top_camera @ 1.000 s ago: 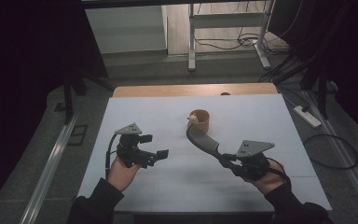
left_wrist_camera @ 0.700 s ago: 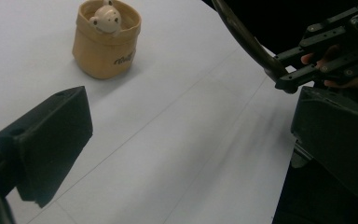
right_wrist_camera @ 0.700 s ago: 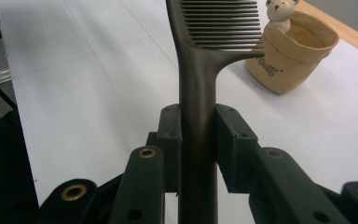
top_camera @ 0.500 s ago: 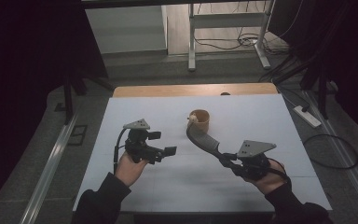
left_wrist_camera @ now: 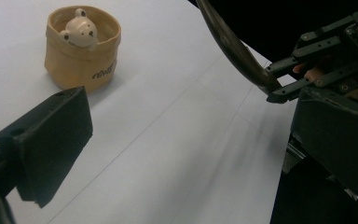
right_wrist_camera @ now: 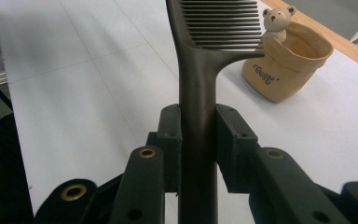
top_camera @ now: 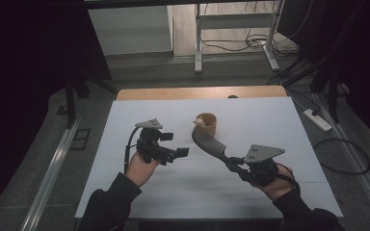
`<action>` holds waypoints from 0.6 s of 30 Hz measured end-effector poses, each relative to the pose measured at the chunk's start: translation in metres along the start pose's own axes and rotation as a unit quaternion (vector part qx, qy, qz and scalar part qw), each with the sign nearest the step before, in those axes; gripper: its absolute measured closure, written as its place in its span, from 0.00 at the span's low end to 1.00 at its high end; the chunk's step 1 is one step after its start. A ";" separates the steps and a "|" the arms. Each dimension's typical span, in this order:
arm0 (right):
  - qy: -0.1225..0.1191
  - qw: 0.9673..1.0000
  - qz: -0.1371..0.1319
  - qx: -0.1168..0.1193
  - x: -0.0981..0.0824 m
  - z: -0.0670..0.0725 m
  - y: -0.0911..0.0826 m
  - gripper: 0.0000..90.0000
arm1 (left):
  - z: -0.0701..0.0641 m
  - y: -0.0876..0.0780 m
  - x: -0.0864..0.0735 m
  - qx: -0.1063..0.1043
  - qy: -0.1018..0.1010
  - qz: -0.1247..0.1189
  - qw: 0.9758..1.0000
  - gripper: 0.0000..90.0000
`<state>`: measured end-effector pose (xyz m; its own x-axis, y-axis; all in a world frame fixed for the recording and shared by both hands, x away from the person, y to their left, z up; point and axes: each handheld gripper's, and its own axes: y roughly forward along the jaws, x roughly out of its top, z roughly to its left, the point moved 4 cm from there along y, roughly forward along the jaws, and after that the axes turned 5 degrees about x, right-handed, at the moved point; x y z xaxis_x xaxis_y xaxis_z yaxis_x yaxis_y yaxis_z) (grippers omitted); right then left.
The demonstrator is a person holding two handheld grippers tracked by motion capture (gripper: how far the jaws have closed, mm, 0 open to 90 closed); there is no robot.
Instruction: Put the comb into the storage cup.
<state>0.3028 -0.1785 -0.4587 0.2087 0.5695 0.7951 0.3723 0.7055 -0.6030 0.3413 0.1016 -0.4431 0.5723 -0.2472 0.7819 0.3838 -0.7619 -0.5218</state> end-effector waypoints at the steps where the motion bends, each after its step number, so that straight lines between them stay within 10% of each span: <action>1: 0.000 1.000 -0.001 -0.001 0.000 0.000 0.000 0.81 | 0.000 0.001 0.001 -0.002 0.000 0.001 1.000 0.00; 18: -0.010 1.000 -0.007 -0.007 0.002 0.002 0.003 0.81 | -0.005 0.019 0.014 -0.030 -0.001 0.015 0.999 0.00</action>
<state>0.3027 -0.1745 -0.4588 0.1849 0.5684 0.8017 0.3870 0.7078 -0.5910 0.3529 0.0809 -0.4406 0.5848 -0.2687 0.7654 0.3230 -0.7883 -0.5236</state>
